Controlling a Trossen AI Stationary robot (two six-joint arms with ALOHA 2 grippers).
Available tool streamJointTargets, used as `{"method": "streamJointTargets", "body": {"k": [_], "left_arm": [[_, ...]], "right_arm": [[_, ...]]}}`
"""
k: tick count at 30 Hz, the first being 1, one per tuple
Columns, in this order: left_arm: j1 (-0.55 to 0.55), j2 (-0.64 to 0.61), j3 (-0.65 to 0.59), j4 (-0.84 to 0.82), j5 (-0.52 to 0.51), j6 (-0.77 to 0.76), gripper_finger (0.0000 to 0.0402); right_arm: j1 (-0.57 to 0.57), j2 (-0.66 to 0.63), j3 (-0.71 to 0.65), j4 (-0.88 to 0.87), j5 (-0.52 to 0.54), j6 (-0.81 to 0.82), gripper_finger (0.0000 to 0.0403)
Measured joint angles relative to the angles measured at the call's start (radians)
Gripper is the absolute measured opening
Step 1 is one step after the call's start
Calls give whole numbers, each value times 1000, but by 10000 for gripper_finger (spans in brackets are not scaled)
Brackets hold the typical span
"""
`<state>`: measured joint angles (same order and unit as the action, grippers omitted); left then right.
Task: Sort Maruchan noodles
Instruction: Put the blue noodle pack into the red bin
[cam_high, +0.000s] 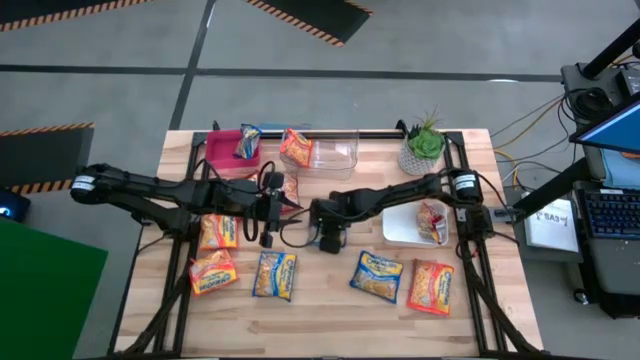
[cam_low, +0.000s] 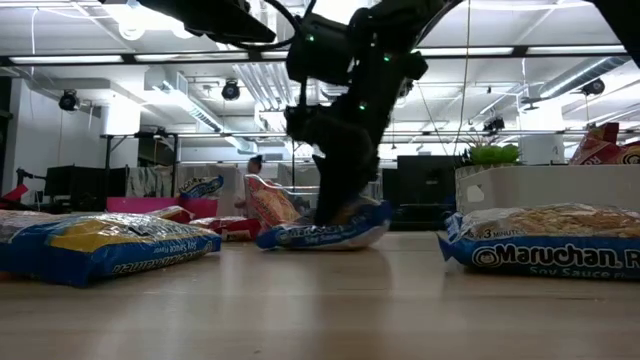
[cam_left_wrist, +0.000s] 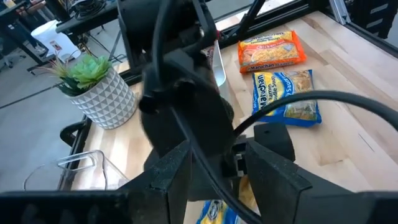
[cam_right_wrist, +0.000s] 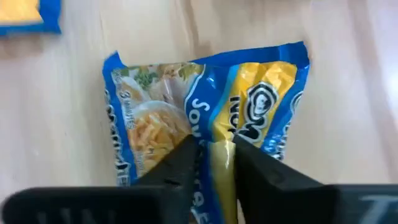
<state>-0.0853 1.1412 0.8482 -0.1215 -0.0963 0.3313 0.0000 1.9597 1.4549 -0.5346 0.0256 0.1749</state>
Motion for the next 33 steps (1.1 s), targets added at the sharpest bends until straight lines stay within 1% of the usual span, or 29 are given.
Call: {"method": "streamJointTargets", "body": {"k": [2, 5, 11, 13, 17, 20, 21, 23, 24, 26, 29, 33], "left_arm": [[0, 0, 0, -1, 0, -4, 135], [0, 0, 0, -19, 0, -22, 135], [0, 27, 0, -18, 0, -69, 135], [0, 47, 0, -16, 1, -86, 135], [0, 87, 1, 0, 2, -114, 135], [0, 111, 1, 21, 2, -146, 135], [0, 114, 1, 19, 2, -160, 135], [-1, 121, 1, 8, 4, -196, 135], [-3, 122, 1, 2, 4, -213, 135], [-6, 124, 0, -15, 2, -248, 135], [-9, 129, 0, -33, 1, -294, 135], [-21, 149, -10, -56, 0, -363, 135]], "right_arm": [[0, -12, 8, -11, 1, -22, 51], [0, -51, 8, -25, -1, -36, 33], [10, -141, -7, -131, 1, -37, 33], [17, -161, -15, -137, 0, -34, 34], [26, -172, -40, -65, 1, -39, 33], [26, -164, -84, 89, 2, -21, 39], [25, -157, -99, 152, 8, -5, 44], [20, -141, -126, 237, 73, 20, 58], [15, -132, -134, 263, 100, 21, 68], [5, -117, -138, 291, 113, 36, 91], [2, -110, -139, 271, 111, 49, 133], [-3, -130, -139, 161, 103, 82, 182]]}}
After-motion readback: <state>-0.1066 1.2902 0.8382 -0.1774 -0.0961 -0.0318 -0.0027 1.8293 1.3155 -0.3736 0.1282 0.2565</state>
